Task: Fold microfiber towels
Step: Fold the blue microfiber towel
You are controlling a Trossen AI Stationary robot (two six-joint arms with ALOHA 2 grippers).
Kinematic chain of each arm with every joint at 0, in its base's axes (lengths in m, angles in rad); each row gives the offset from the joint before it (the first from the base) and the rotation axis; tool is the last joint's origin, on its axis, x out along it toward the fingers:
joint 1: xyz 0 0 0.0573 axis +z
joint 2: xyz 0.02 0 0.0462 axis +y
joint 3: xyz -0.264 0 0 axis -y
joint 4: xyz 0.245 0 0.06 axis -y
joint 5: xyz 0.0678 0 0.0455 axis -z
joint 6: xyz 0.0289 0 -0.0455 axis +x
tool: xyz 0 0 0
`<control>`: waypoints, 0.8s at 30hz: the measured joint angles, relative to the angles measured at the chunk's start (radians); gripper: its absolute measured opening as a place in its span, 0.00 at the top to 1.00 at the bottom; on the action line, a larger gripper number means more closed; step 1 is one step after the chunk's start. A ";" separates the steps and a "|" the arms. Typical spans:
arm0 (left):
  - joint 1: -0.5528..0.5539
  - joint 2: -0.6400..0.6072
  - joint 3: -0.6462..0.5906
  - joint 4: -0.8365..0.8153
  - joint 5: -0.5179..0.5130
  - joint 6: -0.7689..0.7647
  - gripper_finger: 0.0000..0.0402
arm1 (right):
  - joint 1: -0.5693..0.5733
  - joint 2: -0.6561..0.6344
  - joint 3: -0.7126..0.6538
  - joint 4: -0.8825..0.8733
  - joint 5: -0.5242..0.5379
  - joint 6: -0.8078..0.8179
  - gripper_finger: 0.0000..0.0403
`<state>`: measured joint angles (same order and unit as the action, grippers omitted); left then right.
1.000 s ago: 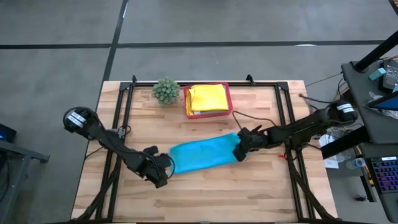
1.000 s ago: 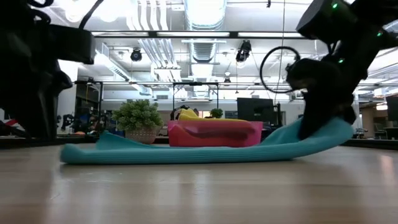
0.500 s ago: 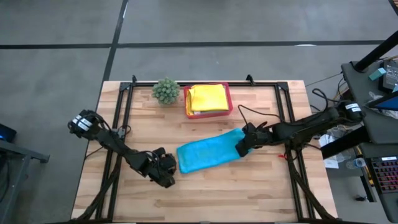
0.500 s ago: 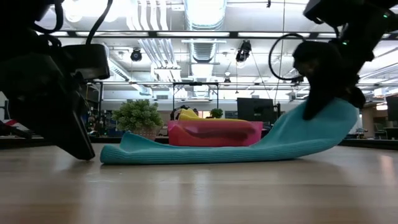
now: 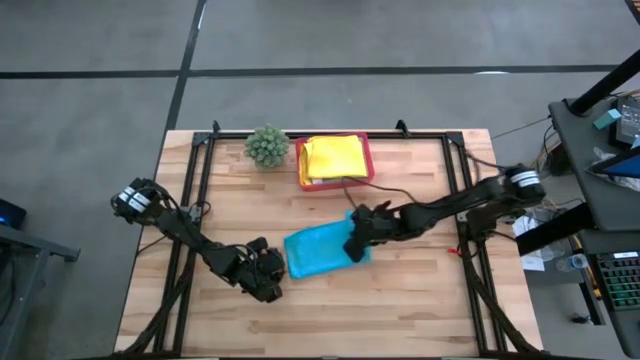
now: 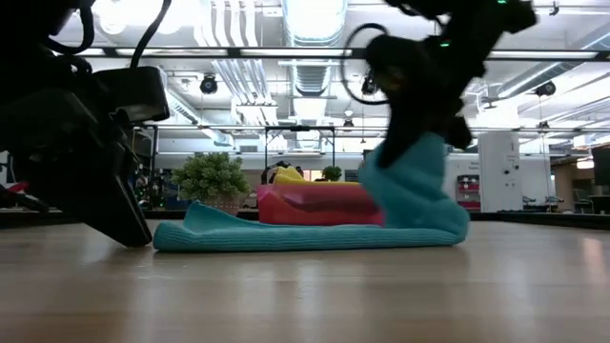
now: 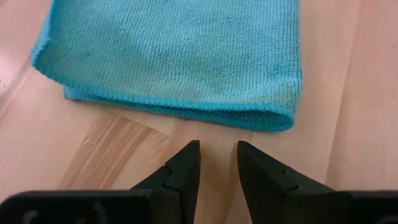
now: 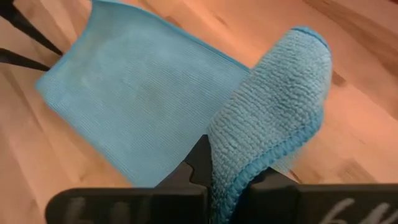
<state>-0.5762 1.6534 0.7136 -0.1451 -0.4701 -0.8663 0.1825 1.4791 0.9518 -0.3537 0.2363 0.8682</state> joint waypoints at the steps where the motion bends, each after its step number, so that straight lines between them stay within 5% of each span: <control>1: 0.000 0.000 0.000 0.004 -0.004 0.003 0.77 | 0.000 0.031 0.029 0.000 0.000 -0.011 0.97; 12: 0.000 0.001 -0.001 0.007 -0.011 0.009 0.77 | 0.000 0.306 0.320 -0.007 -0.025 -0.143 0.97; 24: -0.001 0.002 -0.002 0.011 -0.029 0.009 0.77 | 0.000 0.399 0.433 -0.003 -0.034 -0.189 0.97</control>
<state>-0.5770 1.6554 0.7119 -0.1343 -0.4993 -0.8572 0.1829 1.8778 1.3846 -0.3570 0.2020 0.6795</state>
